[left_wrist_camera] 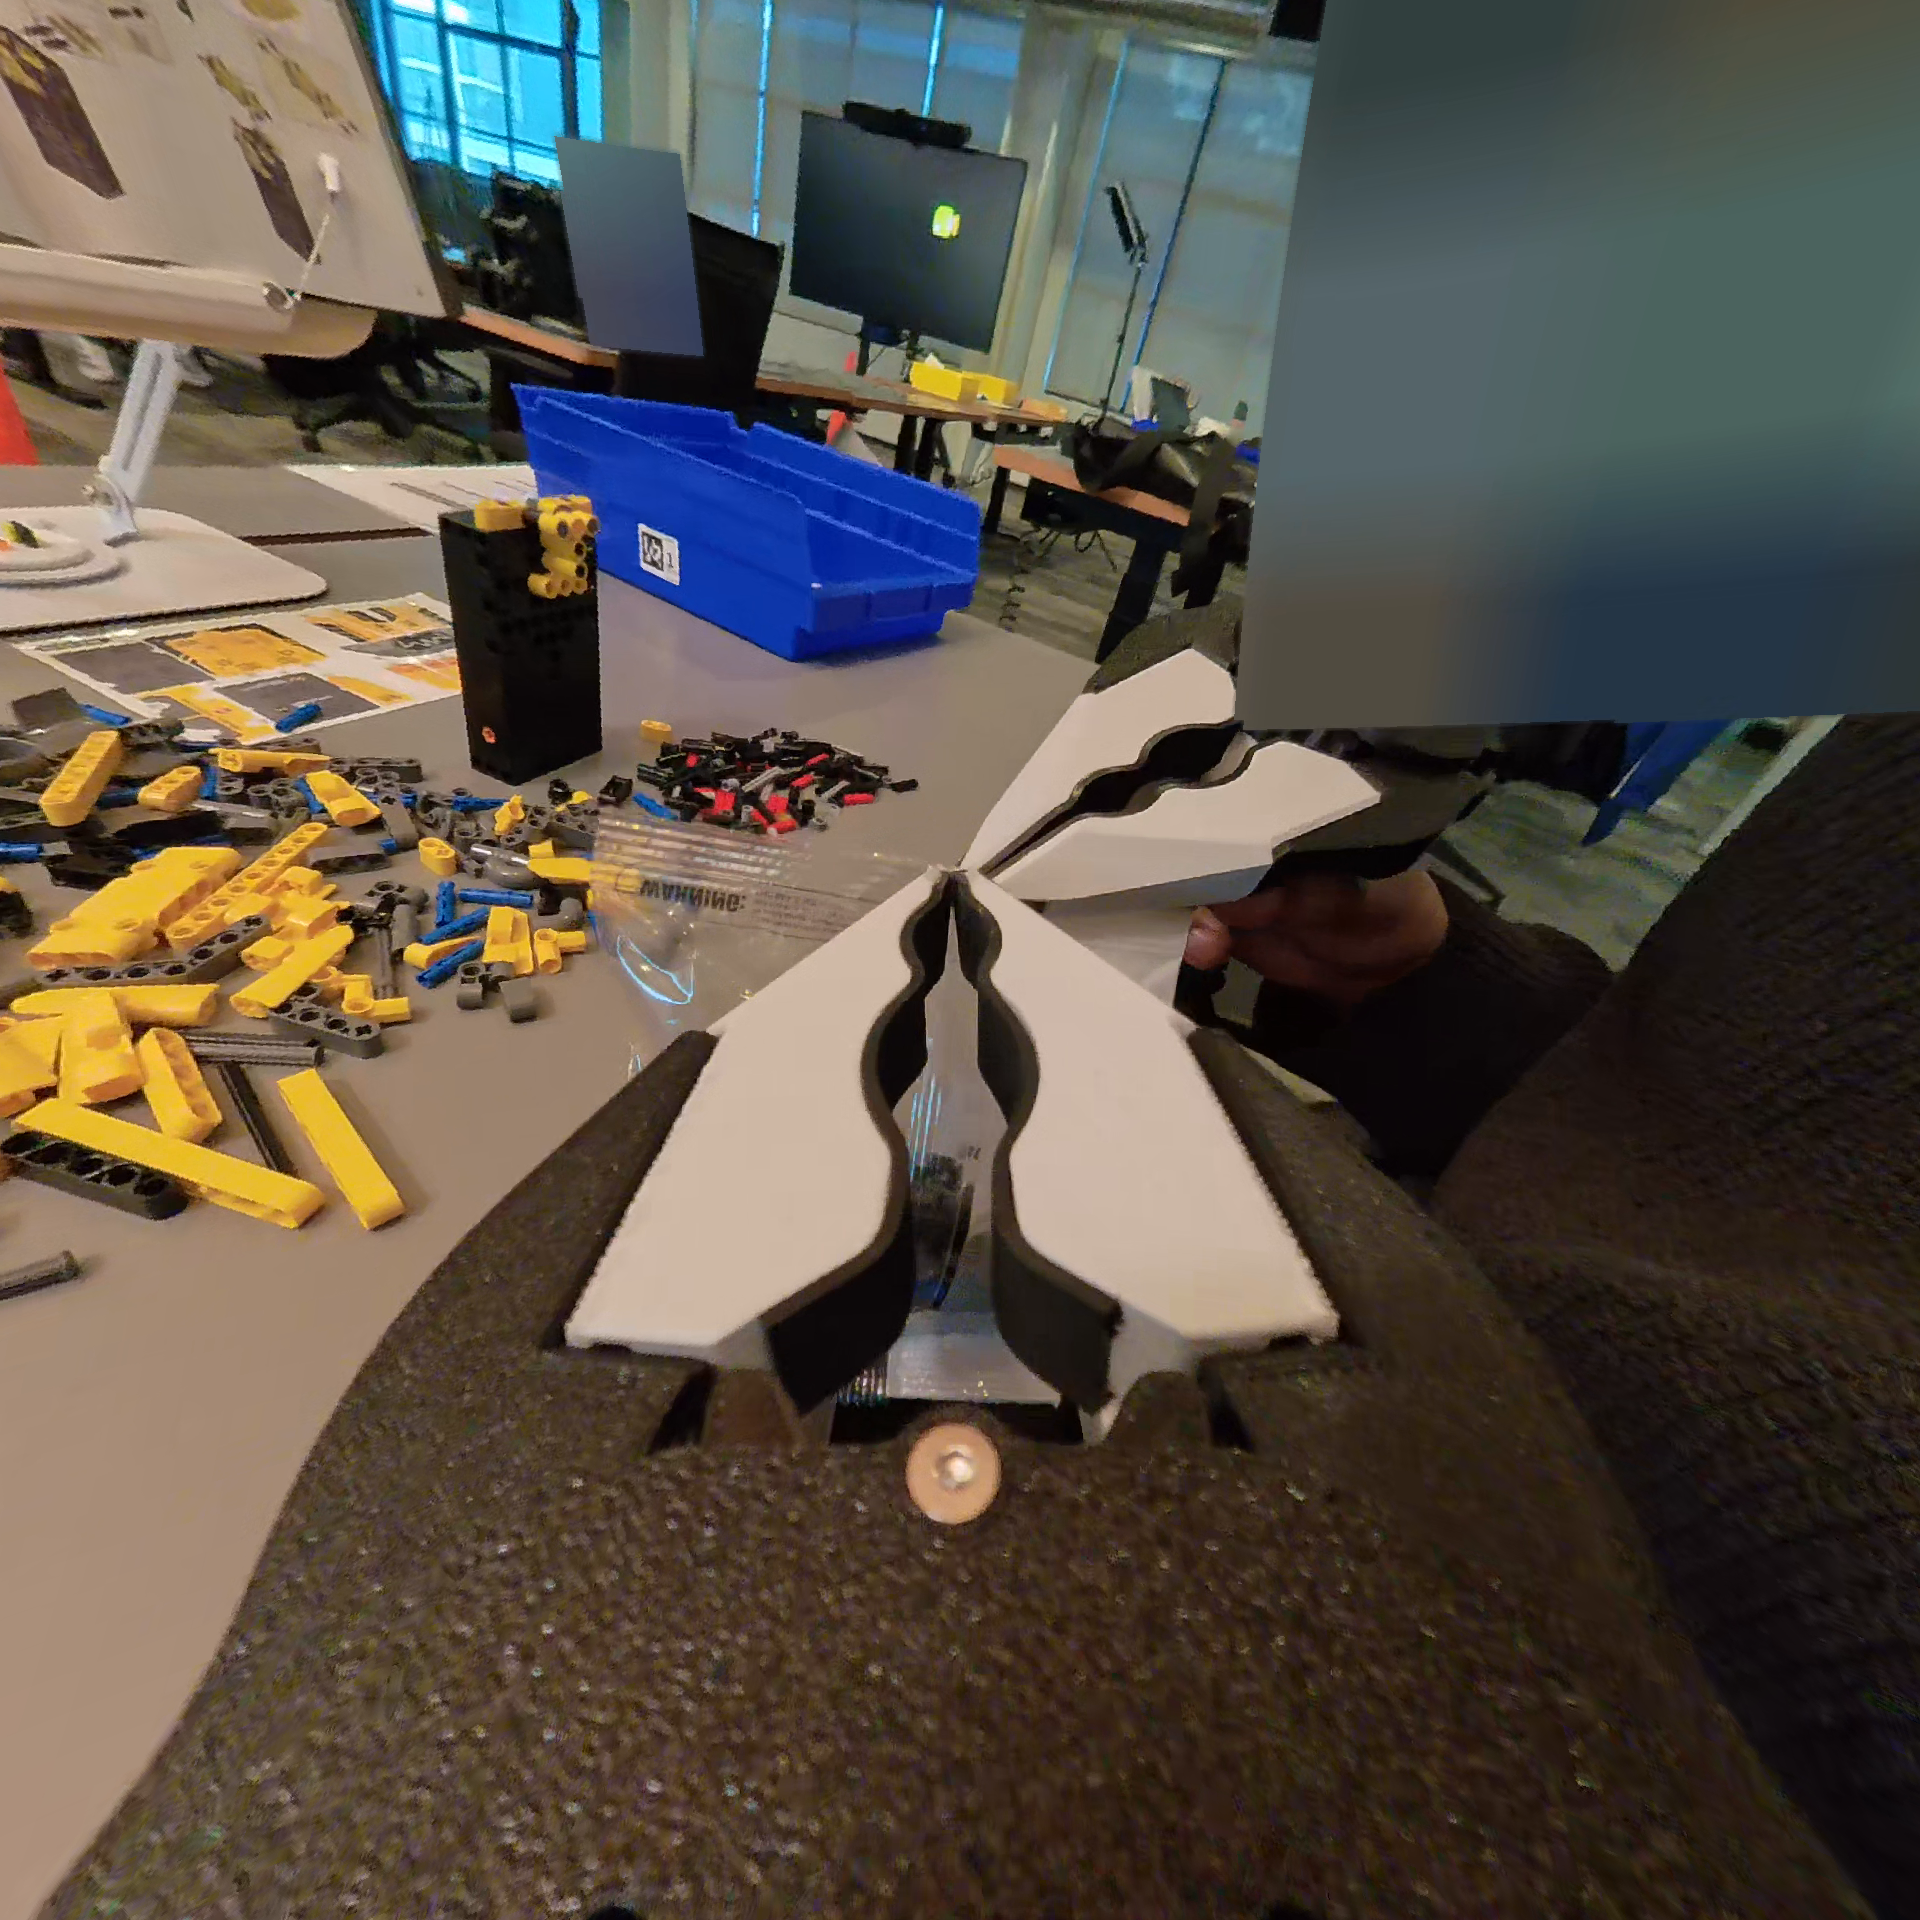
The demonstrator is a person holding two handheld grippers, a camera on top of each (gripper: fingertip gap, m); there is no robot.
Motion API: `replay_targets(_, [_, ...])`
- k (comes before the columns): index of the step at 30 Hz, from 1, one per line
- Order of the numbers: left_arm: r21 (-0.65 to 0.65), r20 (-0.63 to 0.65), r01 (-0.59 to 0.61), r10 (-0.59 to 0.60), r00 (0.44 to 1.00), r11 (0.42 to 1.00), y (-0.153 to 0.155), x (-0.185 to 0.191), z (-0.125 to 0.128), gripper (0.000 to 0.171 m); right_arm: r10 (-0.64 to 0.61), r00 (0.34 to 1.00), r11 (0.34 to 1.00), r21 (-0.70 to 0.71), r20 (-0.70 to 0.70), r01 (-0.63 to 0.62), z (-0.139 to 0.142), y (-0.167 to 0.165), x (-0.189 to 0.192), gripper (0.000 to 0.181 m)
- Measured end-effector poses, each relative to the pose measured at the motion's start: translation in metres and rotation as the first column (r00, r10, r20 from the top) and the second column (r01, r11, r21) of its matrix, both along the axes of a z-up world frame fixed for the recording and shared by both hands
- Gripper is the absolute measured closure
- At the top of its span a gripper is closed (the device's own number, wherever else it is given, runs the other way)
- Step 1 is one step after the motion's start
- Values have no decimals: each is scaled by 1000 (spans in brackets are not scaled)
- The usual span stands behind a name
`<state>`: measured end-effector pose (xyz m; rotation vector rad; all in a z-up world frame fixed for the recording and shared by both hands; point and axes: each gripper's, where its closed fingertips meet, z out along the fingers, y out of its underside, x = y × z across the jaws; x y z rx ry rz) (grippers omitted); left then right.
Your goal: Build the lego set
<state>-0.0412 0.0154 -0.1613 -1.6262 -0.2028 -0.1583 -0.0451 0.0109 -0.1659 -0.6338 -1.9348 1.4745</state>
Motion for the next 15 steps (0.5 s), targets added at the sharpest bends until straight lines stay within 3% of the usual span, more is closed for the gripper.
replay_targets(9, [-115,20,74,-72,997,991,2,6,-6,169,-19,999,988,153,-35,24,-4,2,5,181])
replay_targets(15, [-129,43,150,-146,988,980,1,7,-1,164,11,1000,996,85,-8,-11,2,1,8,181])
